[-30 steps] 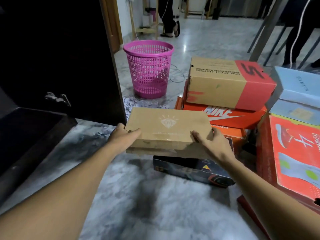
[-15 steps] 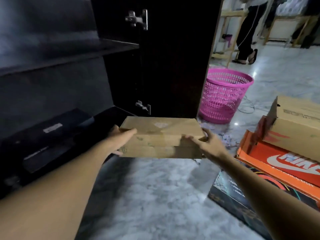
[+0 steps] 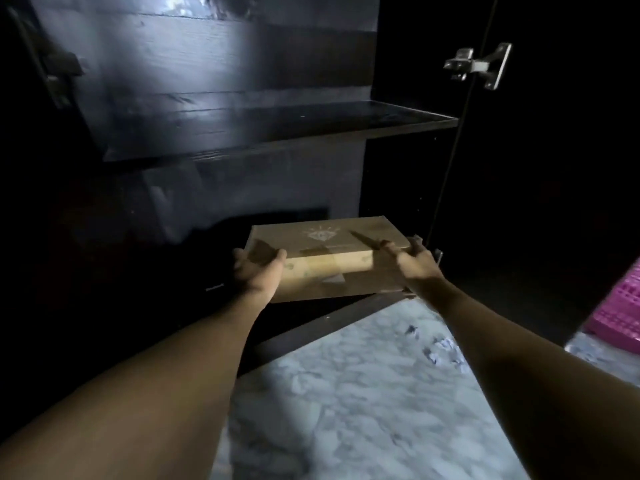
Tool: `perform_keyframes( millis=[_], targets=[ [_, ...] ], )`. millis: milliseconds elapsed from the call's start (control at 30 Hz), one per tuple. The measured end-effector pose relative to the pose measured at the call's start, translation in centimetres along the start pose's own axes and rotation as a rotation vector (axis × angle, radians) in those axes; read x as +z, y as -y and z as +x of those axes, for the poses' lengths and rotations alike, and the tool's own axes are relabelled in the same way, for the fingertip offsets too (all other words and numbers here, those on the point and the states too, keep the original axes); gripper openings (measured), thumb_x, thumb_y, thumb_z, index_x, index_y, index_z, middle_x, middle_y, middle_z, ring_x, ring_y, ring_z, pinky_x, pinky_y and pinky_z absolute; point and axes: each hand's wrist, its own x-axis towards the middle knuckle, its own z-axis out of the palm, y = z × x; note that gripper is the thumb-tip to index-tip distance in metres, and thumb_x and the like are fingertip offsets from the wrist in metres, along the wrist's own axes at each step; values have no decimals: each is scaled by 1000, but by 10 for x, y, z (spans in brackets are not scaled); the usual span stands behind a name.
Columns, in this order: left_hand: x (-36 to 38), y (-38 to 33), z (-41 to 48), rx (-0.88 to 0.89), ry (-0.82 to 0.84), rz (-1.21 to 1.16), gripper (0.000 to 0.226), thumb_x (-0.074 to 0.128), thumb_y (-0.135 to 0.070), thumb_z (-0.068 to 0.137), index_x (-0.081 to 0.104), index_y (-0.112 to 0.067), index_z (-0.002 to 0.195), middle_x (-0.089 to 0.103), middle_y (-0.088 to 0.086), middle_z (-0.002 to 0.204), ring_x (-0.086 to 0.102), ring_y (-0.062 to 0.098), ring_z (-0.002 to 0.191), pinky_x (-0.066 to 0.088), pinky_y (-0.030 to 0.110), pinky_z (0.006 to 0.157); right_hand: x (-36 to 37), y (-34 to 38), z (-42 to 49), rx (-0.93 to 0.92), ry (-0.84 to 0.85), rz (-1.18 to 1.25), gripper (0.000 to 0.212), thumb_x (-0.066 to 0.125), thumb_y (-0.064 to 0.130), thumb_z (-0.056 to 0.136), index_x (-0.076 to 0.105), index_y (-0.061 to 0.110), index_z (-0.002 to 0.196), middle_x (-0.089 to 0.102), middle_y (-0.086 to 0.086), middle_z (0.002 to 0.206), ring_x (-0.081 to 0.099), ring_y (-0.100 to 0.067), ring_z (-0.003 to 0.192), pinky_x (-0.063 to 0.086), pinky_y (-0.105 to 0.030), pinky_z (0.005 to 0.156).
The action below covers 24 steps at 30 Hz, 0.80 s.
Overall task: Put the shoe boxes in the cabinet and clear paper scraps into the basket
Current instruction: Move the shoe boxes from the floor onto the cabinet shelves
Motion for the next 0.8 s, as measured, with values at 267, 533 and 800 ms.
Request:
perform_keyframes(
  millis=[267,533,800],
  targets=[
    [-20,41,45,5,-209,-150,60,79,-24,75,48,4,117,61,21,118,61,33,109,48,34,83,86,-15,44,-96,216,140,24,74,22,84,55,29,99,69,-7,116,64,-23,112,46,-39,105],
    [-18,68,82,47,-222,-43,68,77,-30,80,44,-6,134,59,13,130,56,30,119,37,22,83,129,-38,75,-92,314,196,41,71,16,90,50,18,124,67,2,110,63,-2,91,49,-7,73],
    [-7,87,104,102,-344,285,81,66,-48,84,29,-15,148,28,21,148,34,40,133,38,46,106,160,-60,91,-78,231,79,72,76,42,82,44,17,141,50,-8,135,55,-22,117,45,-38,106]
  ],
)
